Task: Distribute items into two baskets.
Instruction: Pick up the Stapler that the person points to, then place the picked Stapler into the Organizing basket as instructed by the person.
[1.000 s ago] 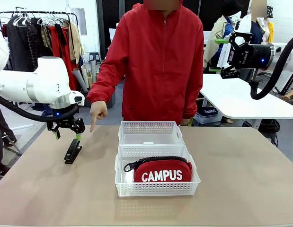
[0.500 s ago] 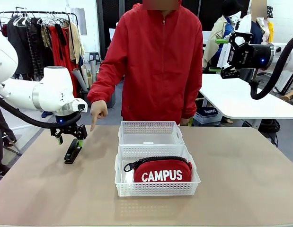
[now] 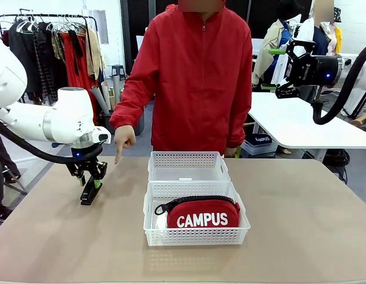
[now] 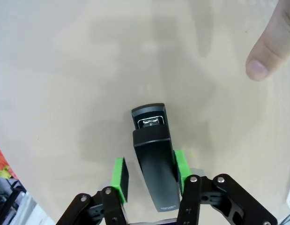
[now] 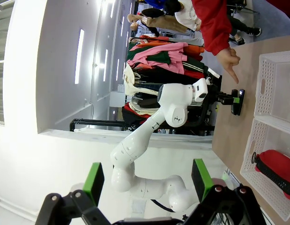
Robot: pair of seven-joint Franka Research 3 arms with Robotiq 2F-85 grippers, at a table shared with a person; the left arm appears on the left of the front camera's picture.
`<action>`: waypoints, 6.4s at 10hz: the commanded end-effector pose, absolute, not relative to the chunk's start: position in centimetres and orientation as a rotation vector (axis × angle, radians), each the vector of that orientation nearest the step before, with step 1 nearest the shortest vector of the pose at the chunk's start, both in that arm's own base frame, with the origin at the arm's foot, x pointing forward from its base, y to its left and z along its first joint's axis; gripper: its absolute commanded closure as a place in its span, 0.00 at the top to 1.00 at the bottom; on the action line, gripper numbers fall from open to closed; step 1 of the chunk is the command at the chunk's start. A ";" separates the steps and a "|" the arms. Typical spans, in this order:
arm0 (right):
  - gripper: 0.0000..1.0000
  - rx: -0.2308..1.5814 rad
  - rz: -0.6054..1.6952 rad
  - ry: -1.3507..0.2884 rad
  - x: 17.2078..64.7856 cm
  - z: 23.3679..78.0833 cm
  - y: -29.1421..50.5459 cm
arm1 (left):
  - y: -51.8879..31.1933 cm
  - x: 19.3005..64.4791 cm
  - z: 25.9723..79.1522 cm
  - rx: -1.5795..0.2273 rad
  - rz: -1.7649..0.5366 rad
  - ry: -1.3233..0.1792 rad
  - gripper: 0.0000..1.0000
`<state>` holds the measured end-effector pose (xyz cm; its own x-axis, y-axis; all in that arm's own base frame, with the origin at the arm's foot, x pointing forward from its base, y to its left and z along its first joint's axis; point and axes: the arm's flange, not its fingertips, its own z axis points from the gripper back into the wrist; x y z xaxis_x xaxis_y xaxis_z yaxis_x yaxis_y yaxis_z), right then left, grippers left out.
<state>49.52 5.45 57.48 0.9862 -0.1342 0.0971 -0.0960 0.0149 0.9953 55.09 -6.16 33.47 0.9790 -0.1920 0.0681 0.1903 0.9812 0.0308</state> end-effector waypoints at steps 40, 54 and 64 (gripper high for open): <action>1.00 1.556 -0.028 -0.190 49.5 57.8 5.5 | -11.8 51.1 64.9 0.045 -0.066 -0.124 0.00; 1.00 1.556 -0.028 -0.190 49.5 57.8 5.5 | -13.8 52.8 64.8 0.129 -0.351 -0.109 0.00; 1.00 1.556 -0.028 -0.190 49.5 57.8 5.5 | -24.4 55.7 63.8 0.083 -1.118 -0.145 0.00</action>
